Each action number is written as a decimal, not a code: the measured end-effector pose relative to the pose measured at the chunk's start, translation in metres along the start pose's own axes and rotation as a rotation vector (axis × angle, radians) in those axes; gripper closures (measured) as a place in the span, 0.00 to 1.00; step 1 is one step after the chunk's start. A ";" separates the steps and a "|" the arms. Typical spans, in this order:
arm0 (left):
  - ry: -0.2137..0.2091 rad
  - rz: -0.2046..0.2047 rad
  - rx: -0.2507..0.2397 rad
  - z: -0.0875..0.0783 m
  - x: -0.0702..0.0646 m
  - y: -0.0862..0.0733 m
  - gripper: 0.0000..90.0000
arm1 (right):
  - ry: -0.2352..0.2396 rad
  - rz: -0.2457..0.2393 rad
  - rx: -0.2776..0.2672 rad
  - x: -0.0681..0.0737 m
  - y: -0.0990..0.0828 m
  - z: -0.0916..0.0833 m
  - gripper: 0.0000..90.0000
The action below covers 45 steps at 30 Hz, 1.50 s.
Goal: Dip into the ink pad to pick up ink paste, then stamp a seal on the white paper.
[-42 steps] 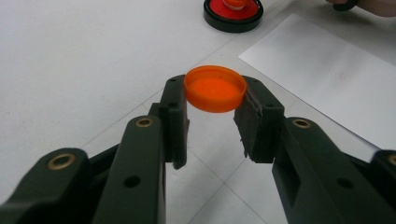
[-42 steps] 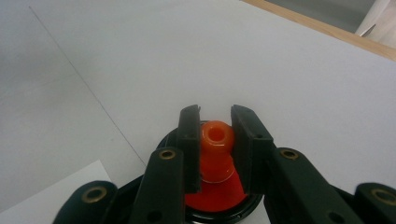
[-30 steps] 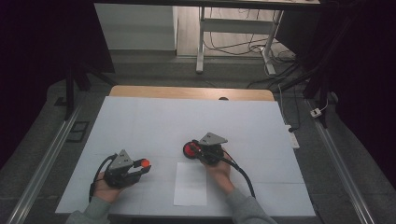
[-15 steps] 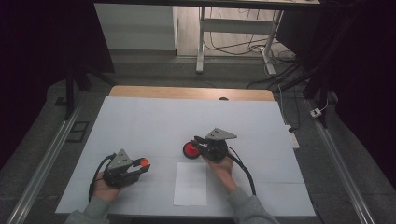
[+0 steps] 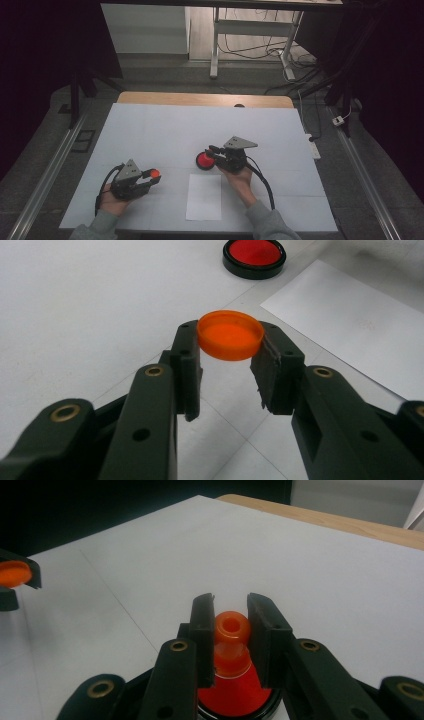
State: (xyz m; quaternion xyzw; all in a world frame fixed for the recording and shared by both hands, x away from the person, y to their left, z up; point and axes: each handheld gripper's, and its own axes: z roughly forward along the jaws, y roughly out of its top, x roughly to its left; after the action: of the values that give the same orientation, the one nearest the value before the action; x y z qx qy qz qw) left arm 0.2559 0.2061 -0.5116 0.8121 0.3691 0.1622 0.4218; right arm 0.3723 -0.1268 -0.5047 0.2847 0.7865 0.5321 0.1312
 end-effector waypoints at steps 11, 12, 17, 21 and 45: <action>0.000 -0.006 -0.008 -0.003 0.000 -0.001 0.72 | 0.035 0.007 -0.026 0.002 0.007 -0.021 0.81; -0.002 -0.005 -0.007 -0.003 -0.001 -0.001 0.72 | 0.041 0.006 -0.028 0.002 0.008 -0.022 0.81; 0.000 -0.005 -0.006 -0.003 0.000 -0.001 0.72 | 0.063 -0.007 -0.030 0.005 0.010 -0.030 0.81; -0.001 -0.008 -0.005 -0.003 0.001 -0.001 0.72 | 0.075 -0.015 -0.039 0.006 0.012 -0.039 0.81; -0.003 -0.003 -0.007 -0.003 -0.001 -0.001 0.72 | 0.088 -0.009 -0.059 0.007 0.013 -0.055 0.81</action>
State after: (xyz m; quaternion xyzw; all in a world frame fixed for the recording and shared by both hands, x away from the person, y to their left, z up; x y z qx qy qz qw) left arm 0.2530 0.2075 -0.5103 0.8104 0.3690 0.1614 0.4255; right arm 0.3430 -0.1613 -0.4702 0.2533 0.7767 0.5666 0.1074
